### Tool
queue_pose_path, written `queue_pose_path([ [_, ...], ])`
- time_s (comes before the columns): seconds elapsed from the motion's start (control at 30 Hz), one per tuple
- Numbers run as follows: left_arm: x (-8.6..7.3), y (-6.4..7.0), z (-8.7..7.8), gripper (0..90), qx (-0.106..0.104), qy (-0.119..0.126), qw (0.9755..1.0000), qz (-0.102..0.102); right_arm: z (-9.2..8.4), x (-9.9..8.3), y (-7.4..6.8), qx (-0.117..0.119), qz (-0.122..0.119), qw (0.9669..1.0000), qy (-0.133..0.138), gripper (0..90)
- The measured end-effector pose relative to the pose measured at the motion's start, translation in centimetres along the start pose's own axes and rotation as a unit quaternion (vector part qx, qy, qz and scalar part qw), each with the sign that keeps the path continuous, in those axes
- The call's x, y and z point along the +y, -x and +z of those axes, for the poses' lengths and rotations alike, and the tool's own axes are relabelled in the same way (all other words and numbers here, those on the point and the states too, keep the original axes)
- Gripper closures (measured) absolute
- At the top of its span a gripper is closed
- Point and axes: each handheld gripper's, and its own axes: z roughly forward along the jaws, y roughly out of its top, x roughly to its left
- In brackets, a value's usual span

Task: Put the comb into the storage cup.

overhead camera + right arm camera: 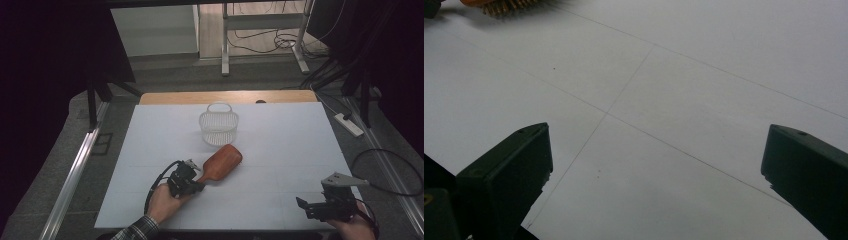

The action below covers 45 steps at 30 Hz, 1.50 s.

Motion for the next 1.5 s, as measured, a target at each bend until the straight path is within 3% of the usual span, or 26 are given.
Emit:
queue_pose_path([
  [0.27, 0.0, 0.5, -0.6, 89.0, -0.011, 0.007, 0.9999, 0.006, 0.0, 0.0, 0.0, -0.001, 0.002, 1.0, 0.0, 0.0],
  [0.6, -0.2, 0.5, -2.5, 81.4, 0.0, 0.032, 0.9995, 0.006, 0.0, 0.0, 0.0, -0.002, 0.001, 1.0, 0.0, 0.0],
  [0.83, 0.1, 0.4, -3.2, 59.1, 0.016, 0.045, 0.9988, 0.004, 0.0, 0.0, 0.0, -0.002, 0.001, 1.0, 0.001, 0.0],
  [0.87, 0.2, 0.3, -3.4, 59.1, 0.022, 0.051, 0.9984, 0.003, 0.0, 0.0, 0.0, -0.002, 0.001, 1.0, 0.001, 0.0],
  [1.03, 0.4, -0.3, -3.7, 36.3, 0.034, 0.063, 0.9974, -0.004, 0.0, 0.0, 0.0, -0.002, 0.0, 1.0, 0.0, 0.0],
  [1.27, 0.8, -1.0, -3.4, 11.5, 0.021, 0.065, 0.9974, -0.024, 0.0, 0.0, 0.0, -0.002, 0.0, 1.0, 0.0, 0.0],
  [1.5, 1.2, -0.9, -2.5, 2.0, 0.04, 0.063, 0.9972, 0.004, 0.0, 0.0, 0.0, -0.002, 0.0, 1.0, -0.001, 0.0],
])
